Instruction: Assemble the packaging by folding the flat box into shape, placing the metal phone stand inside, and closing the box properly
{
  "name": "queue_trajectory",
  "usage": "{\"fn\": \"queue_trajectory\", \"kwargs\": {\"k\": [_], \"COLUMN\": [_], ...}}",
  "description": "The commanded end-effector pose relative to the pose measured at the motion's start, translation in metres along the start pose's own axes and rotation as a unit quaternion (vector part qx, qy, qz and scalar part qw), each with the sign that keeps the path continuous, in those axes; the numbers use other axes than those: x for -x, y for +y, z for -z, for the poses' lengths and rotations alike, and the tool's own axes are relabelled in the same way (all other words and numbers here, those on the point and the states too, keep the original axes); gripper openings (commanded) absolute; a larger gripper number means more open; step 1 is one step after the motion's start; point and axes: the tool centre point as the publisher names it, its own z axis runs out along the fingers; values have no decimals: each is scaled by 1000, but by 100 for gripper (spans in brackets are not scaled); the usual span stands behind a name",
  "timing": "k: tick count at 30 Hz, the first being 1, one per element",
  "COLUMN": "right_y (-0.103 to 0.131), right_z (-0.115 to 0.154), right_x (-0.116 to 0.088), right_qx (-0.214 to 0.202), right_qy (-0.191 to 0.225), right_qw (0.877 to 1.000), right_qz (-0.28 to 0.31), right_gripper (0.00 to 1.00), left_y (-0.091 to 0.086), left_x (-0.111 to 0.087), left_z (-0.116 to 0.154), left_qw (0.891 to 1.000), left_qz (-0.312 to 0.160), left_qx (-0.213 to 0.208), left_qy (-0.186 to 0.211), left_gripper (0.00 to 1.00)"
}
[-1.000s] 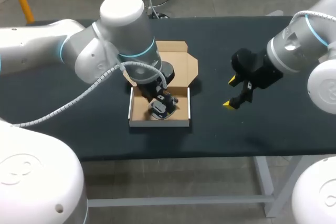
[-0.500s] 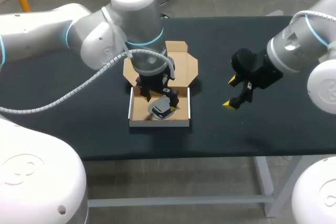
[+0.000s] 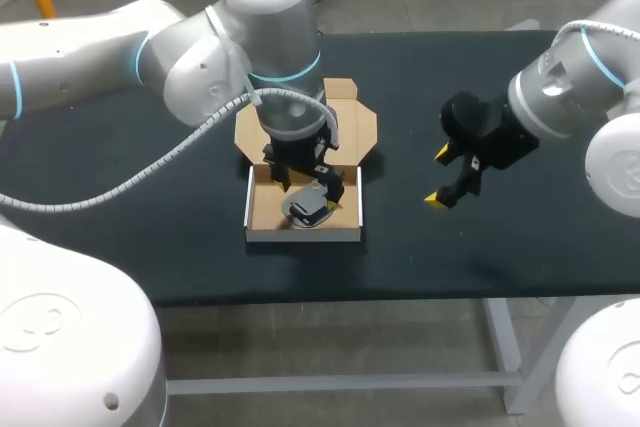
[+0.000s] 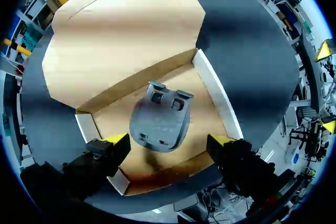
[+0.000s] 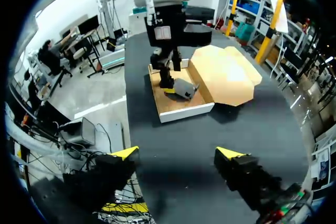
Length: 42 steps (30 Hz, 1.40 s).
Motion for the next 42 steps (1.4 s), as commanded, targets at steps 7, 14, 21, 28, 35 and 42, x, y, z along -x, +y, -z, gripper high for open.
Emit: {"fn": "queue_trajectory", "kwargs": {"k": [7,14,21,28,35,42], "right_y": [-1,-1,-1,-1,-1,-1], "right_z": [2,2,2,2,2,2], "right_x": [0,0,0,0,0,0], "right_qx": [1,1,1,1,1,1], "right_qy": [3,3,3,3,3,3], "right_qw": [1000,1000,1000,1000,1000,1000], "right_qz": [1,1,1,1,1,1], "right_gripper": [100,100,100,100,100,100], "left_y": [-6,-3,7,23,40,55], "left_x": [6,6,5,0,-10,-26], "left_z": [-1,-12,-25,-26,-29,-31], "left_qw": [990,981,976,974,972,972], "left_qz": [140,189,211,222,231,229], "left_qx": [26,31,45,51,51,57], "left_qy": [8,6,2,0,-9,-11], "left_gripper": [100,100,100,100,100,100]}}
